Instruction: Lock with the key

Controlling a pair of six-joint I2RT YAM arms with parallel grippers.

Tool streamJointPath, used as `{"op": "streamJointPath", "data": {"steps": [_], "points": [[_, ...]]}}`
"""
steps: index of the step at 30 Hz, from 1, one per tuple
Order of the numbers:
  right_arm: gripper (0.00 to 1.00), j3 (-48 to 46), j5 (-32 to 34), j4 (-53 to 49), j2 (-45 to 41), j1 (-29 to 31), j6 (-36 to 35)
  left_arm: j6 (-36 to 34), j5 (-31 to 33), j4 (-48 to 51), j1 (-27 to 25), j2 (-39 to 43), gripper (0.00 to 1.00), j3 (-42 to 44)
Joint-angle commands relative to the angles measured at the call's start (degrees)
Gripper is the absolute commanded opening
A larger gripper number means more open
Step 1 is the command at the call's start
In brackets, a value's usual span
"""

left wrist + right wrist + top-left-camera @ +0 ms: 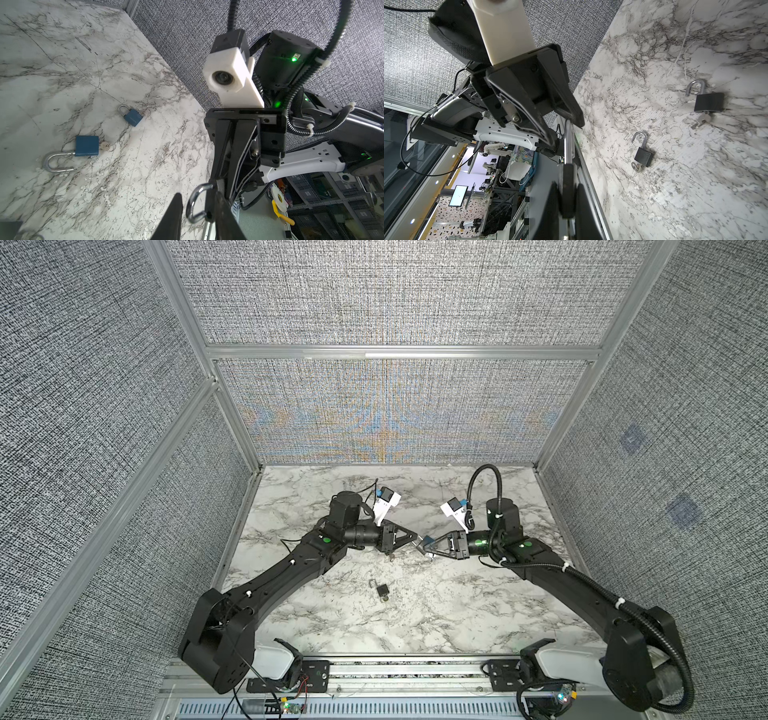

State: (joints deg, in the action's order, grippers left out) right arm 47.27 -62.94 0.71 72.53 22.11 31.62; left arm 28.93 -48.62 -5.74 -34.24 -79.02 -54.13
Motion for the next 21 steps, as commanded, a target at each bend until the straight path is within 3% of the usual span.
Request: {"op": "streamJointPath", "data": {"steps": [1, 12, 21], "points": [[0.00, 0.29, -0.76, 2.10, -0.02, -0.06, 0.64, -0.45, -1.21, -1.80, 0.11, -0.01, 0.27, -0.03], [0.00, 0.36, -0.60, 3.14, -0.26, -0.09, 1.65, -0.01, -1.30, -2.66, 0.14, -0.29, 0.02, 0.67], [0.00, -0.65, -2.01, 8.52, -0.72, -0.13, 6.00, 1.70, -2.50, -5.71, 0.14, -1.08, 0.00, 2.63]]}}
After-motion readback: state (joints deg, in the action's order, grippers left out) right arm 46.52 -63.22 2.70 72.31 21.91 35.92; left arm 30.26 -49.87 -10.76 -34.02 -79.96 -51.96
